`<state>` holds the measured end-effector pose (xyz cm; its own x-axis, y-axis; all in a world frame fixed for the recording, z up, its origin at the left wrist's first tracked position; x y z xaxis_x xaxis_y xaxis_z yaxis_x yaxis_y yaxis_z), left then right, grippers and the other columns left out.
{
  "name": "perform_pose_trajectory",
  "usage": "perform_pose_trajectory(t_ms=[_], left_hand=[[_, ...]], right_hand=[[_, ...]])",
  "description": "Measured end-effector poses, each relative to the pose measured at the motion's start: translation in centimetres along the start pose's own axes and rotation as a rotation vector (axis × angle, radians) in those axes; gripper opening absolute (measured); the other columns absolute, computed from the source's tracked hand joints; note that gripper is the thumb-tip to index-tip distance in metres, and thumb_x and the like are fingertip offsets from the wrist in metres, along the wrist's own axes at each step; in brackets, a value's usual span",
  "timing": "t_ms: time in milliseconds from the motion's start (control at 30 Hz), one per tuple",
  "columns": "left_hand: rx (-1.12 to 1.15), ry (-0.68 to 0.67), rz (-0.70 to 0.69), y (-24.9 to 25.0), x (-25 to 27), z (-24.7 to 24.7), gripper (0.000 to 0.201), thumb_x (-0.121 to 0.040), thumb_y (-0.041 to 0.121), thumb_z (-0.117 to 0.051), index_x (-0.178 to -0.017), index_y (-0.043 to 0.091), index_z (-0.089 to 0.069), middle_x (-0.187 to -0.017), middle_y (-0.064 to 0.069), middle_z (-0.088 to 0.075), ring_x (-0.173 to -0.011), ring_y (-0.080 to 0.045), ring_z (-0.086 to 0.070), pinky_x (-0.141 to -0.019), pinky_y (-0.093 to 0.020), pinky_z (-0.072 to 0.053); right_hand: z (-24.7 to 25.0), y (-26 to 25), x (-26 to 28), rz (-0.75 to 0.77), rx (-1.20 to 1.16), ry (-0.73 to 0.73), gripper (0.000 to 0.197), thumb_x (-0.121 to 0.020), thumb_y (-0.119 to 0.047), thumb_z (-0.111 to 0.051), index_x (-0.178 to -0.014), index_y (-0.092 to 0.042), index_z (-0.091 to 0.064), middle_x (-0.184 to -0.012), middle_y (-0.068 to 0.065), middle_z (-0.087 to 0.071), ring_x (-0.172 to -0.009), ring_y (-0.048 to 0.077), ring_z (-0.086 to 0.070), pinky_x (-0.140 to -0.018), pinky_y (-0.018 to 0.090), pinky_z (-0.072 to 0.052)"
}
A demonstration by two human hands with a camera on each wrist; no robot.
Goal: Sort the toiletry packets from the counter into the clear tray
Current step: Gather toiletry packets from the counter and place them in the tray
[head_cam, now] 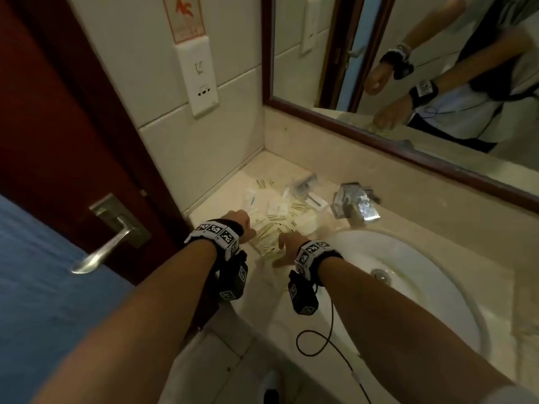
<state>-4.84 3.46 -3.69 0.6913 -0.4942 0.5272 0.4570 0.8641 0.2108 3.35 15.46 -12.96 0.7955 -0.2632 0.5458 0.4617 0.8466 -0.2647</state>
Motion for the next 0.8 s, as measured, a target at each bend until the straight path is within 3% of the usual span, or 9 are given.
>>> perform_pose_trajectory(t_ms=[67, 133, 267, 367, 467, 567, 633, 700, 800], left_hand=[[0.004, 0.004, 0.022, -0.9, -0.6, -0.6, 0.014, -0.09, 0.024, -0.054, -0.083, 0.012, -0.052, -0.085, -0.011, -0.053, -0.078, -0.028, -0.053, -0.069, -0.031, -0.042], [0.015, -0.003, 0.058, -1.7, -1.0, -1.3, 0.02, -0.089, 0.022, -0.053, -0.073, 0.012, -0.047, -0.075, -0.005, -0.048, -0.072, -0.025, -0.048, -0.068, -0.029, -0.038], [0.044, -0.015, 0.069, -2.2, -1.7, -2.0, 0.035, -0.089, 0.021, -0.055, -0.06, 0.02, -0.036, -0.063, 0.001, -0.04, -0.056, -0.016, -0.043, -0.069, -0.027, -0.039], [0.022, -0.025, 0.058, -2.0, -2.2, -2.4, 0.032, -0.089, 0.022, -0.054, -0.062, 0.018, -0.038, -0.063, 0.0, -0.042, -0.069, -0.024, -0.05, -0.067, -0.028, -0.04], [0.008, -0.026, 0.033, -1.2, -2.5, -2.5, 0.033, -0.089, 0.021, -0.052, -0.061, 0.017, -0.036, -0.061, 0.0, -0.038, -0.059, -0.019, -0.043, -0.061, -0.026, -0.037], [0.039, -0.055, 0.0, -0.3, -2.7, -2.9, 0.03, -0.089, 0.023, -0.055, -0.063, 0.015, -0.041, -0.062, -0.002, -0.042, -0.061, -0.02, -0.047, -0.062, -0.029, -0.043], [0.052, -0.083, -0.006, -0.1, -2.8, -3.3, 0.022, -0.089, 0.026, -0.056, -0.075, 0.011, -0.048, -0.072, -0.005, -0.052, -0.072, -0.023, -0.055, -0.074, -0.034, -0.051], [0.049, -0.083, -0.013, 0.1, -2.7, -3.6, 0.023, -0.089, 0.027, -0.056, -0.074, 0.012, -0.048, -0.072, -0.005, -0.05, -0.073, -0.023, -0.053, -0.073, -0.034, -0.049], [0.026, -0.076, -0.018, 0.5, -2.6, -4.1, 0.028, -0.09, 0.028, -0.056, -0.068, 0.014, -0.044, -0.067, -0.003, -0.046, -0.075, -0.023, -0.052, -0.07, -0.032, -0.044]], right_hand=[[-2.1, 0.8, -1.9, -0.025, 0.029, -0.02, 0.069, -0.059, -0.04, -0.088, -0.111, -0.023, -0.046, -0.126, 0.009, -0.052, -0.107, 0.033, -0.056, -0.085, 0.047, -0.054], [-3.5, 0.4, -1.7, -0.03, 0.047, -0.066, 0.094, -0.057, -0.04, -0.089, -0.132, -0.024, -0.034, -0.141, 0.009, -0.039, -0.125, 0.036, -0.048, -0.092, 0.049, -0.05], [-3.3, 0.1, -0.9, -0.028, -0.036, -0.031, 0.096, -0.078, -0.024, -0.077, -0.15, -0.023, -0.015, -0.158, 0.015, -0.014, -0.142, 0.037, -0.03, -0.108, 0.049, -0.04], [-2.7, 0.6, -0.7, -0.036, -0.078, 0.003, 0.089, -0.079, -0.023, -0.074, -0.15, -0.022, -0.019, -0.151, 0.016, -0.033, -0.133, 0.035, -0.042, -0.1, 0.044, -0.044], [-1.5, 0.7, -0.3, -0.026, -0.13, -0.001, 0.078, -0.078, -0.019, -0.076, -0.141, -0.015, -0.031, -0.134, 0.015, -0.051, -0.12, 0.034, -0.054, -0.084, 0.037, -0.047], [-0.8, 0.7, -0.1, -0.038, -0.226, -0.063, 0.063, -0.078, -0.019, -0.078, -0.13, -0.007, -0.045, -0.125, 0.015, -0.056, -0.116, 0.032, -0.056, -0.084, 0.034, -0.046], [-0.5, 0.7, 0.0, -0.048, -0.244, -0.074, 0.028, -0.081, -0.023, -0.076, -0.097, -0.004, -0.062, -0.101, 0.018, -0.062, -0.098, 0.03, -0.062, -0.078, 0.036, -0.049], [0.2, 1.0, 0.0, -0.059, -0.292, -0.051, 0.033, -0.082, -0.024, -0.073, -0.062, -0.011, -0.051, -0.076, 0.013, -0.055, -0.076, 0.024, -0.056, -0.066, 0.032, -0.044], [2.0, 1.8, 0.6, -0.077, -0.309, 0.039, 0.042, -0.084, -0.029, -0.069, -0.058, -0.014, -0.04, -0.066, 0.007, -0.048, -0.062, 0.021, -0.048, -0.057, 0.027, -0.037]])
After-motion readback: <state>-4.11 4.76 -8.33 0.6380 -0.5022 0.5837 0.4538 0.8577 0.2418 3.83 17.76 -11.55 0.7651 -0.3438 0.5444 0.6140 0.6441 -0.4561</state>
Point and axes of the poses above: each hand's wrist, its own x-axis away from the middle knuckle, its own z-axis out of the back of the hand, y = z × x, the point moved 7 cm from there along -x, towards the middle knuckle
